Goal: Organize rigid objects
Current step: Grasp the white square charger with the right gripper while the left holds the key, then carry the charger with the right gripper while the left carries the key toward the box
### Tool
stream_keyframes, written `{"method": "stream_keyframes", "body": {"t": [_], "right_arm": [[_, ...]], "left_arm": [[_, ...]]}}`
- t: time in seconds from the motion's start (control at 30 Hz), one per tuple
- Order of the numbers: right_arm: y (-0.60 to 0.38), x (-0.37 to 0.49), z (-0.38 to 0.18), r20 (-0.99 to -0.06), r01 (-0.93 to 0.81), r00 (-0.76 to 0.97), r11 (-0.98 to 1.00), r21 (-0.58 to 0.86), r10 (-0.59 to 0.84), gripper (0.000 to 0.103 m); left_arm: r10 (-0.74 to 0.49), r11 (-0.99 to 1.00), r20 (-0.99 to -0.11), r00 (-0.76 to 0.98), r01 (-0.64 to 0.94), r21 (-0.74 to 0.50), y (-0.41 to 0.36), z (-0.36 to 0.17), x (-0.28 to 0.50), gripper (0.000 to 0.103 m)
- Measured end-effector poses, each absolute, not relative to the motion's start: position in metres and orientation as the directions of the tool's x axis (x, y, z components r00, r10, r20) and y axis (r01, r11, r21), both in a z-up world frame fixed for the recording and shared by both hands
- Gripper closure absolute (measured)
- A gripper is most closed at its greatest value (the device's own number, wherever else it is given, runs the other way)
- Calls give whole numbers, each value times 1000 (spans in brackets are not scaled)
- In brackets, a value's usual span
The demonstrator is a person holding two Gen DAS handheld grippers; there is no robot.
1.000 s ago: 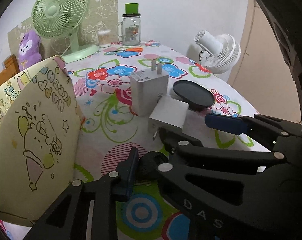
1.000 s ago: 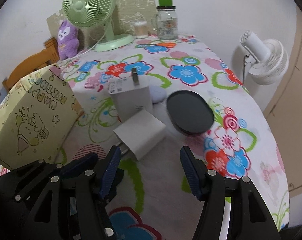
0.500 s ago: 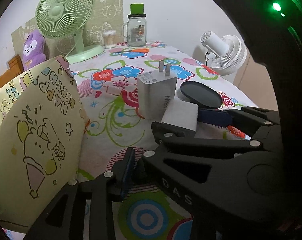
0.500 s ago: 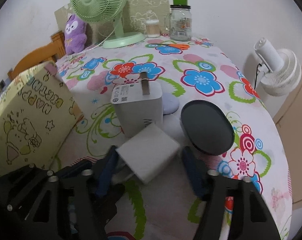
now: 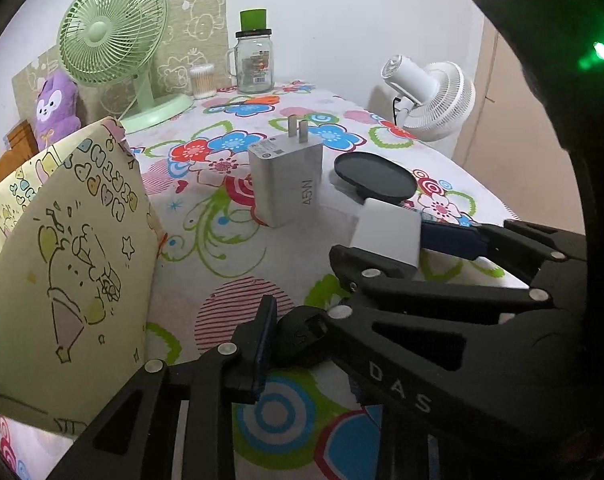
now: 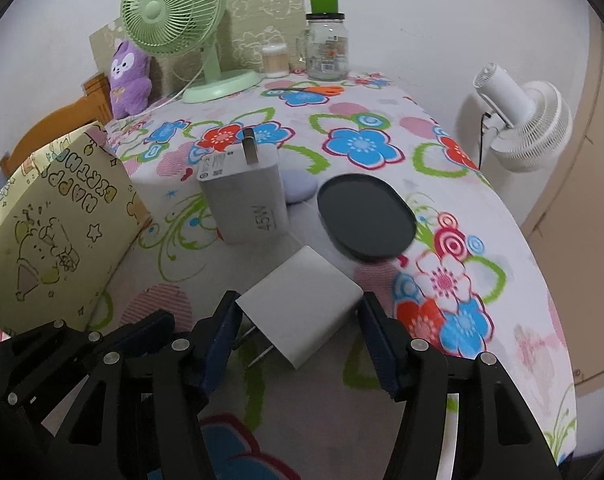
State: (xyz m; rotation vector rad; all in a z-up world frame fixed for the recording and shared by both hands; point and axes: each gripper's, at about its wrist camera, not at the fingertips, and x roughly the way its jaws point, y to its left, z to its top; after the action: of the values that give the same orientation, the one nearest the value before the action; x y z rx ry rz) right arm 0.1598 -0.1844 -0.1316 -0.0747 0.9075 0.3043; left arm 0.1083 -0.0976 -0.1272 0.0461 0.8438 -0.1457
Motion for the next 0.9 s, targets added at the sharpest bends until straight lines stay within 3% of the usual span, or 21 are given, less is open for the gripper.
{"method": "stream_keyframes", "body": {"t": [0.9], "right_arm": [[-200, 112, -65, -733, -186, 665, 982, 21, 142, 40]], "left_arm": [[-132, 982, -685, 716, 190, 10, -108, -67, 70, 72]]}}
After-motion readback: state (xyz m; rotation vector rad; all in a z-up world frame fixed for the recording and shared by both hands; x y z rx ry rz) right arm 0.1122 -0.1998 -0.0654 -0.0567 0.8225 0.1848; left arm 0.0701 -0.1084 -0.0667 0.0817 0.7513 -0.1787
